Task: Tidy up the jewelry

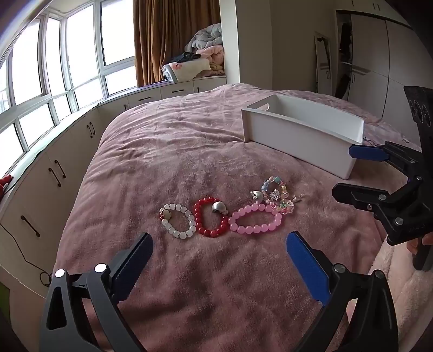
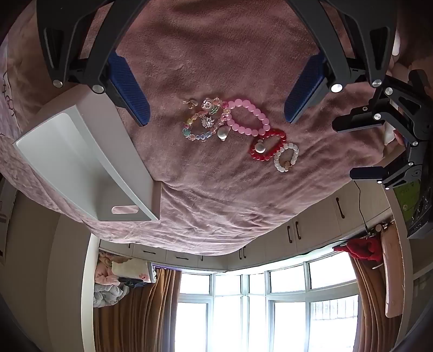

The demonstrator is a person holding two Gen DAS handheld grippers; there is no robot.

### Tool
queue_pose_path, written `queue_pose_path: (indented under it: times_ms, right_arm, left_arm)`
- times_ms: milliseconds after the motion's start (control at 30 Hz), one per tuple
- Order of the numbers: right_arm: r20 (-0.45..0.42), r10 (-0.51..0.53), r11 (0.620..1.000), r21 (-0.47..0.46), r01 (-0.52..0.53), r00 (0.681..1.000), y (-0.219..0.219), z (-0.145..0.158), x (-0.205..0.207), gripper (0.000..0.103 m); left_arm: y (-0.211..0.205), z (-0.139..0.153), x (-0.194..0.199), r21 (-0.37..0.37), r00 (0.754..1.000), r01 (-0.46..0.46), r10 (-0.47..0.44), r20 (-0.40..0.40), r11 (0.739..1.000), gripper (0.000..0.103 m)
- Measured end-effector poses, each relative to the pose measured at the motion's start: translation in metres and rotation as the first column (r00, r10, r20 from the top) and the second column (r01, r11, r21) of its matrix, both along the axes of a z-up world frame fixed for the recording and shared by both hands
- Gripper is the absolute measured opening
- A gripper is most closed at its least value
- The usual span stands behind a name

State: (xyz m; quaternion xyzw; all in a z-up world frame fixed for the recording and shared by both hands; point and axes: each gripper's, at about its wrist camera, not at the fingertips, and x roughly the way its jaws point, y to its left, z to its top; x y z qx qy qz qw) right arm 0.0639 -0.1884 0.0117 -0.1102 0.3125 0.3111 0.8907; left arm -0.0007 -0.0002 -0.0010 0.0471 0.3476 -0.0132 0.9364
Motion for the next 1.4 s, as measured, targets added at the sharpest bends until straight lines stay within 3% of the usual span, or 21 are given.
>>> queue_pose_path:
  times_ms: [333, 800, 1400]
  right_arm:
    - [0.001, 0.002, 1.0, 0.006, -0.002, 1.0, 0.0, 0.0, 0.0, 0.098]
    - [0.048, -0.007, 0.998, 0.055, 0.005, 0.999, -0.007, 0.01, -0.005, 0.098]
    - [0.04, 0.001, 0.999, 0.034, -0.003, 0.999, -0.001, 0.006, -0.005, 0.098]
  left_arm:
    - [0.008, -0.002, 0.006, -0.023, 1.0, -0.002, 0.002, -0.017, 1.0, 0.1]
    - [0.009, 0.006, 0.001, -0.047, 0.999, -0.029, 0.031, 0.028, 0.998, 0.1]
    - [0.012, 0.006, 0.002, -0.046, 0.999, -0.04, 0.042, 0.032, 0.998, 0.1]
